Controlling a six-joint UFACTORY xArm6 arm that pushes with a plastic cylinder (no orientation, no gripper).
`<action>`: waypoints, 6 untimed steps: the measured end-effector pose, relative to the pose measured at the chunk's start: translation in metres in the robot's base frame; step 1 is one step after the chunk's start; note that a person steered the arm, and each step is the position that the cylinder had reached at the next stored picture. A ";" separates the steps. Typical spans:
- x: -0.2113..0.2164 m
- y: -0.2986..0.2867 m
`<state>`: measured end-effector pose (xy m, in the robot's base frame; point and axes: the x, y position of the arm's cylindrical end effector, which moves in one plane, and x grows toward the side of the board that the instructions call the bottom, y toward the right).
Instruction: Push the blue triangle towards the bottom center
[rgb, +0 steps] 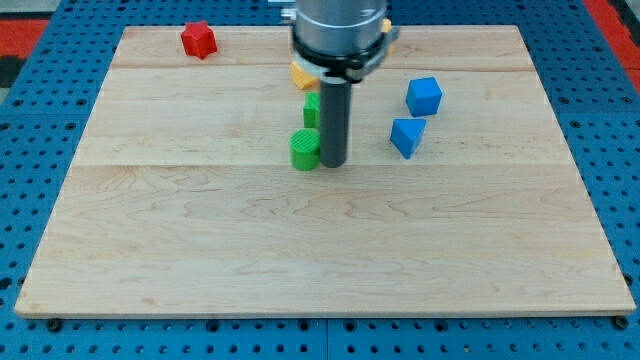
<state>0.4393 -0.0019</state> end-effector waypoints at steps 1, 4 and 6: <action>0.024 0.034; -0.059 0.205; -0.038 0.099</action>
<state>0.4008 0.0968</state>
